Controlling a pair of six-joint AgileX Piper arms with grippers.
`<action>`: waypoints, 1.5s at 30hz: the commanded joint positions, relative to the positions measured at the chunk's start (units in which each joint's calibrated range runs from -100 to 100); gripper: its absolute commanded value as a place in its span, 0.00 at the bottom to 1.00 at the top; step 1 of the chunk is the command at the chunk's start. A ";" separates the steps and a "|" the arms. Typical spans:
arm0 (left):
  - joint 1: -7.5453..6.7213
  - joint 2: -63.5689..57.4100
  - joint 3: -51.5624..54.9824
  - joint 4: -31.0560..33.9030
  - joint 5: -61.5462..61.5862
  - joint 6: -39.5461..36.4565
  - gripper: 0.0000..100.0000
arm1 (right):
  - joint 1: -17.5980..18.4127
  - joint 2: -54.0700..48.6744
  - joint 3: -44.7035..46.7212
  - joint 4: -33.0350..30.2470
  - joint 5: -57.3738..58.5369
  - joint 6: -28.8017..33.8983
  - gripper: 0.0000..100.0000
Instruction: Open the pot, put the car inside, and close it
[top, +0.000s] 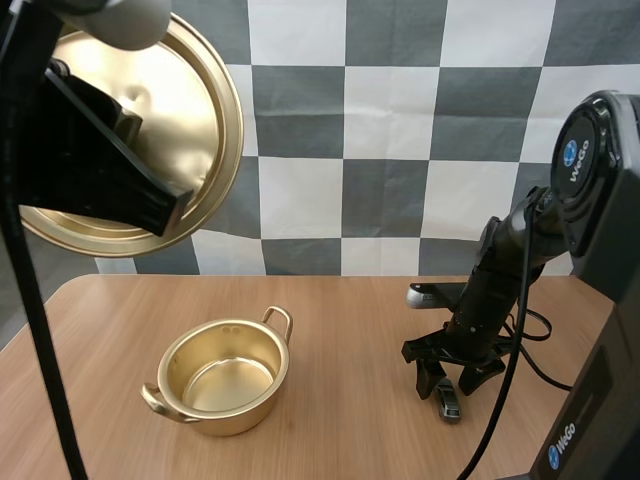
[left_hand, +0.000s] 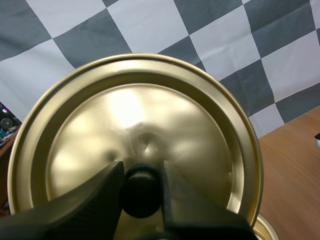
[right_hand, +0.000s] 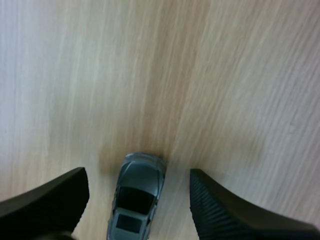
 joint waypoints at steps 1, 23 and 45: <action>-0.04 0.02 -0.02 0.12 0.00 -0.03 0.00 | -0.05 0.85 0.23 0.22 -0.62 -0.13 1.00; -0.04 0.02 -0.02 0.12 0.00 -0.03 0.00 | -0.05 0.97 0.23 0.11 -0.79 1.07 0.00; -0.04 -4.43 -0.02 4.09 0.00 -0.03 0.00 | 0.48 -26.19 -34.79 16.46 25.52 -8.26 0.00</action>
